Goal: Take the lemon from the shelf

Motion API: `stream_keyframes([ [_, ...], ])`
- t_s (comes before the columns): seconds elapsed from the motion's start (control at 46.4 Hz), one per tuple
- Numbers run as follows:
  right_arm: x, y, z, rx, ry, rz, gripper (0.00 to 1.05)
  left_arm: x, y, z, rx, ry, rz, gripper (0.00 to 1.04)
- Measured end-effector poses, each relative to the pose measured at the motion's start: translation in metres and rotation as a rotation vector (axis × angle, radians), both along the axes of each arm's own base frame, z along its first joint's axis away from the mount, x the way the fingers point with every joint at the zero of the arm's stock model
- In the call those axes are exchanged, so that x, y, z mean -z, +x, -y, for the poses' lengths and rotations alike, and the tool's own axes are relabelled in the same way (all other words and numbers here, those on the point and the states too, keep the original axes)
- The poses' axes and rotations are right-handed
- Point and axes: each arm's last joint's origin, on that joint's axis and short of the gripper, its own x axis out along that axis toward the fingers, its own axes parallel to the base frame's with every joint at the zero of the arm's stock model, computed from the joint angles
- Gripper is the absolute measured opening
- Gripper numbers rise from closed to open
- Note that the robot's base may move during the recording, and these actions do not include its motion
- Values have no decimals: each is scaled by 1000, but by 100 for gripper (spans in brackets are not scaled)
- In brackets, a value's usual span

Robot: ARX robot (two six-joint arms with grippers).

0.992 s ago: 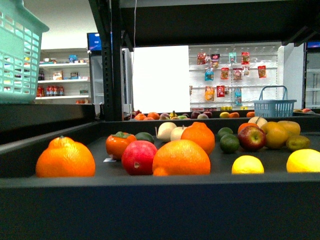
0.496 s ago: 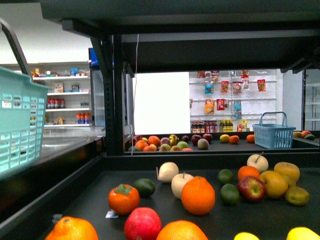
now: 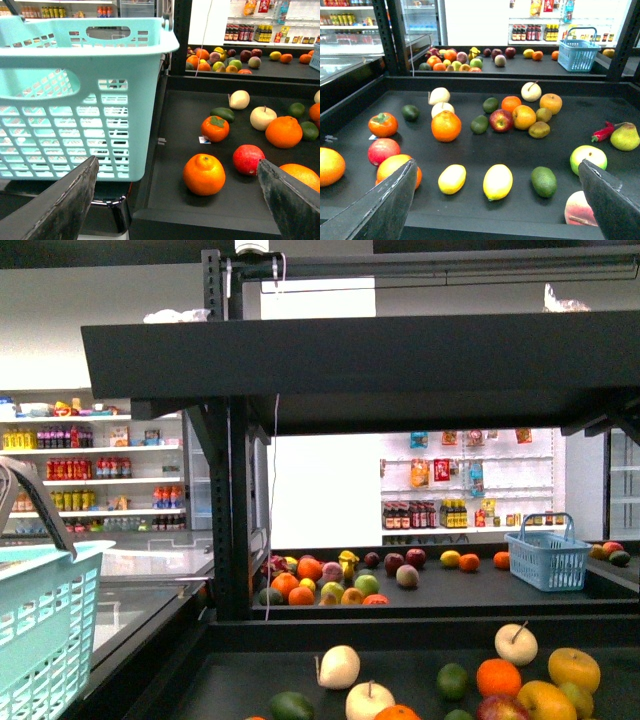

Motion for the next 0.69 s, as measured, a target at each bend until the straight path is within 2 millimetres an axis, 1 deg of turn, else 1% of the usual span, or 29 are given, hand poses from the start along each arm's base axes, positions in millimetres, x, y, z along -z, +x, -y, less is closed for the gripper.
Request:
stream_keyframes([
  [0.626,0,0,0,0,0,0,97,0,0,0,0,0,0,97],
  [0.647,0,0,0,0,0,0,97,0,0,0,-3,-11,-4,97],
  [0.69,0,0,0,0,0,0,97,1,1,-1,-15,-109,-86,97],
])
